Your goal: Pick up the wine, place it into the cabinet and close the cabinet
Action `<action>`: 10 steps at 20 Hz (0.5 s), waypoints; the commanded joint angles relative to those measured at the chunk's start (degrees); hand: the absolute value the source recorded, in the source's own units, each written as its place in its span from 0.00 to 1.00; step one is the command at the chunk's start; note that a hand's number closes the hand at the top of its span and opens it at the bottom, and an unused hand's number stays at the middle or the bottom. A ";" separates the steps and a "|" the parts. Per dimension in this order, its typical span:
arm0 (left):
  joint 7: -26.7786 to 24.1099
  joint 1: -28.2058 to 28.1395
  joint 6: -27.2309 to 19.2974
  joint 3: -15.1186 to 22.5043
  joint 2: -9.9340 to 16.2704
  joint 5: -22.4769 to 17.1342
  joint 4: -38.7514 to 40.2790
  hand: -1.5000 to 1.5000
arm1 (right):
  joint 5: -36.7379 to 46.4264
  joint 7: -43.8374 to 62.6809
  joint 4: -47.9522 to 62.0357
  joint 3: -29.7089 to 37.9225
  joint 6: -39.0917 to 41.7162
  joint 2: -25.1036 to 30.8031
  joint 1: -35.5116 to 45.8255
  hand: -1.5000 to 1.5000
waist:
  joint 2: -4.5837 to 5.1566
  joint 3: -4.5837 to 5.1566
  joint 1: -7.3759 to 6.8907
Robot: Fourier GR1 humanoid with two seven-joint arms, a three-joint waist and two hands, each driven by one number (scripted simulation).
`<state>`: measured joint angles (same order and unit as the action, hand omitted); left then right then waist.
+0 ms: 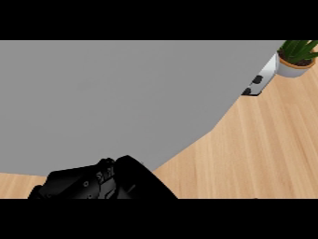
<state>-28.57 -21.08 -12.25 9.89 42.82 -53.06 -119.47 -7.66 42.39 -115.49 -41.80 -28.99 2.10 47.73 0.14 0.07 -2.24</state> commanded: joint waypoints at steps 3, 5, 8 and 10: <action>2.83 -0.17 1.90 -4.08 0.80 -2.61 0.22 0.00 | -7.10 -4.07 17.01 8.58 -1.54 -2.03 16.60 1.00 | -0.05 0.05 -0.51; 1.59 1.78 -1.64 0.34 -2.32 1.60 0.72 0.00 | -4.22 -8.86 24.24 9.20 1.42 -2.06 18.42 1.00 | 0.21 0.03 0.10; 3.05 2.04 0.52 -2.22 -1.55 -0.62 1.55 0.00 | -2.07 -11.70 30.05 12.86 7.01 -0.48 19.51 1.00 | 0.20 0.01 0.59; 1.11 1.79 -0.86 0.30 -3.70 4.03 1.22 0.00 | -1.55 -11.97 32.78 13.90 5.85 -2.07 21.74 1.00 | -0.02 -0.01 0.93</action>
<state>-26.68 -19.21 -12.67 8.84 40.75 -51.98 -118.07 -10.19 33.43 -90.30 -31.60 -24.74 0.48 65.28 0.19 0.11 -1.66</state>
